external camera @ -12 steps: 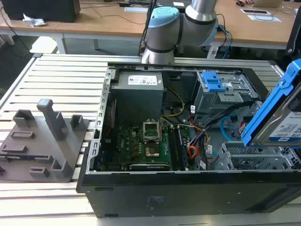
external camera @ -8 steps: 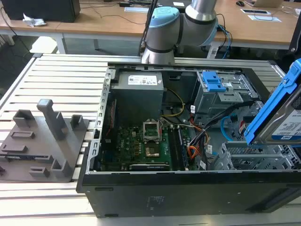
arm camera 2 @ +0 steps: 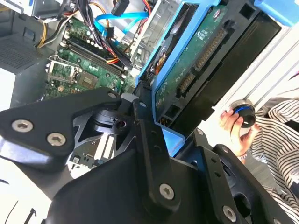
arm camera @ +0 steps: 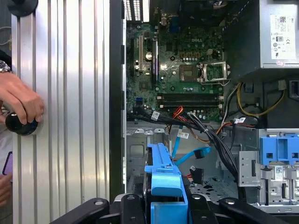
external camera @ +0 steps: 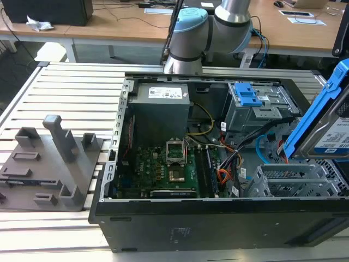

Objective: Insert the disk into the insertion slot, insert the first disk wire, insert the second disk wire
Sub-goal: 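Insert the disk into the insertion slot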

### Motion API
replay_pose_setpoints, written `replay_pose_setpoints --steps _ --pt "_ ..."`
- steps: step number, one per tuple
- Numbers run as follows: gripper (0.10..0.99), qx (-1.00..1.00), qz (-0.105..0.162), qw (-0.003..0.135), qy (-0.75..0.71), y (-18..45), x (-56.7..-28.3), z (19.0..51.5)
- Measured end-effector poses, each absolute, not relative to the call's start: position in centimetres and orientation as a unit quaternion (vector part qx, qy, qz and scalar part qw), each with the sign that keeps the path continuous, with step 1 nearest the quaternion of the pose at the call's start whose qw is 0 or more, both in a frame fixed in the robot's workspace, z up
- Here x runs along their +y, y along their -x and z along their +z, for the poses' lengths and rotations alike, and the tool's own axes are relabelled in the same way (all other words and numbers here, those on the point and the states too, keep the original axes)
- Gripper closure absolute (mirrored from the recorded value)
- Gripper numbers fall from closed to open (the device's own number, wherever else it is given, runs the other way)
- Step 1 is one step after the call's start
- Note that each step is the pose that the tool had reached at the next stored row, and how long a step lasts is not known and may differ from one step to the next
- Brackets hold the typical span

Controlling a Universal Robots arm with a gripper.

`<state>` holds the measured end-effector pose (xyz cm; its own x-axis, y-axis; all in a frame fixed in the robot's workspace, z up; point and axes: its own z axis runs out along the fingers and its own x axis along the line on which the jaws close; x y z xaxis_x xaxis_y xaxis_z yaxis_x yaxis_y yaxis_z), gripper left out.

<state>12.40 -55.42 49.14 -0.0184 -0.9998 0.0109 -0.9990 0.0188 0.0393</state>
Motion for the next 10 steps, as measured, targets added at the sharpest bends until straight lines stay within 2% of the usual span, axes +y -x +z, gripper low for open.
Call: replay_pose_setpoints --steps 10 --pt "0.718 -0.713 -0.01 0.018 -0.7 -12.5 -55.3 48.0"
